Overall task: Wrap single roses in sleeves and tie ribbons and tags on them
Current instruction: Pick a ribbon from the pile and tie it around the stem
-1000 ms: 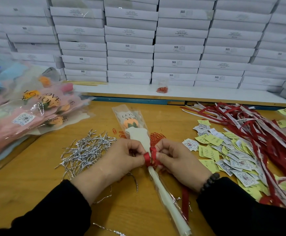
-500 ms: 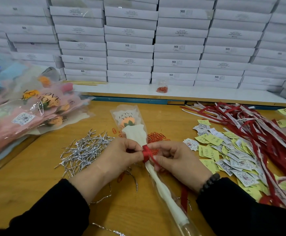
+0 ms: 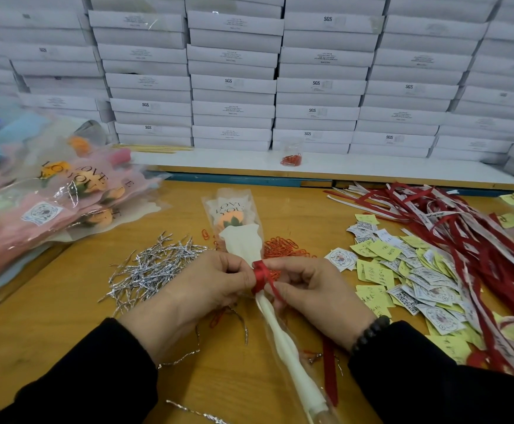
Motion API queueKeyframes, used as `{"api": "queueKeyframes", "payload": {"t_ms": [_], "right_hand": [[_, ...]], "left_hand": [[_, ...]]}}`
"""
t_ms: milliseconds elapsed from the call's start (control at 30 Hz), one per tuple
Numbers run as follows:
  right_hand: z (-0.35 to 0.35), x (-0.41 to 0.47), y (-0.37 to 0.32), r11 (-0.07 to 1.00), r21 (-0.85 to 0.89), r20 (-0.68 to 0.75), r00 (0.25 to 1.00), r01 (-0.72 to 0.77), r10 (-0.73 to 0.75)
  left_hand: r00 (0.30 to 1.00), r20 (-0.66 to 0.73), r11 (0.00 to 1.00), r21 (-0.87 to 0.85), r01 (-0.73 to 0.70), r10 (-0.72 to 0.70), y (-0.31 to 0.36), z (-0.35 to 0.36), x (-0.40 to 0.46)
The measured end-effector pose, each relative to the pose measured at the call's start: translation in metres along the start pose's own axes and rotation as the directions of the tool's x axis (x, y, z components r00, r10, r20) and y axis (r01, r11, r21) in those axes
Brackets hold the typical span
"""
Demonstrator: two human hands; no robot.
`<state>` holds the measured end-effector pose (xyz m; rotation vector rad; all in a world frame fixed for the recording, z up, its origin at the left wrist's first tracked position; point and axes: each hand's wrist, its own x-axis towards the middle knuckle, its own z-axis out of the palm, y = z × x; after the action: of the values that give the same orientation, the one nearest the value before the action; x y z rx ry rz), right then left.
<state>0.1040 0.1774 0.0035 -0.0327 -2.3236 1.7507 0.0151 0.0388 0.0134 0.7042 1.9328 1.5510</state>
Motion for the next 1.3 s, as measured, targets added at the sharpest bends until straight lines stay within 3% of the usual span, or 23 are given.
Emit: {"api": "queueKeyframes", "payload": {"t_ms": [467,700,1033,1300], "right_hand": [[0.0028,0.0000,0.0007,0.997,0.011,-0.019,0.997,0.080,-0.080],[0.0046,0.0002,0.0081,0.969,-0.214,-0.022,0.991,0.124,-0.132],[0.0019,-0.0014,0.0072,0.942,-0.287,-0.014,0.983,0.174,-0.185],[0.0017,-0.0010,0.0058,0.811,-0.520,0.002,0.950,0.268,-0.313]], "left_hand": [[0.996,0.060,0.998,-0.021,0.061,-0.059,-0.0040,-0.0068,0.0038],[0.994,0.099,0.992,-0.111,0.061,-0.050,-0.0051,-0.0083,0.0046],[0.994,0.095,0.998,-0.023,0.063,-0.061,-0.0042,-0.0082,0.0047],[0.994,0.087,0.997,-0.006,0.074,-0.073,-0.0040,-0.0053,0.0053]]}}
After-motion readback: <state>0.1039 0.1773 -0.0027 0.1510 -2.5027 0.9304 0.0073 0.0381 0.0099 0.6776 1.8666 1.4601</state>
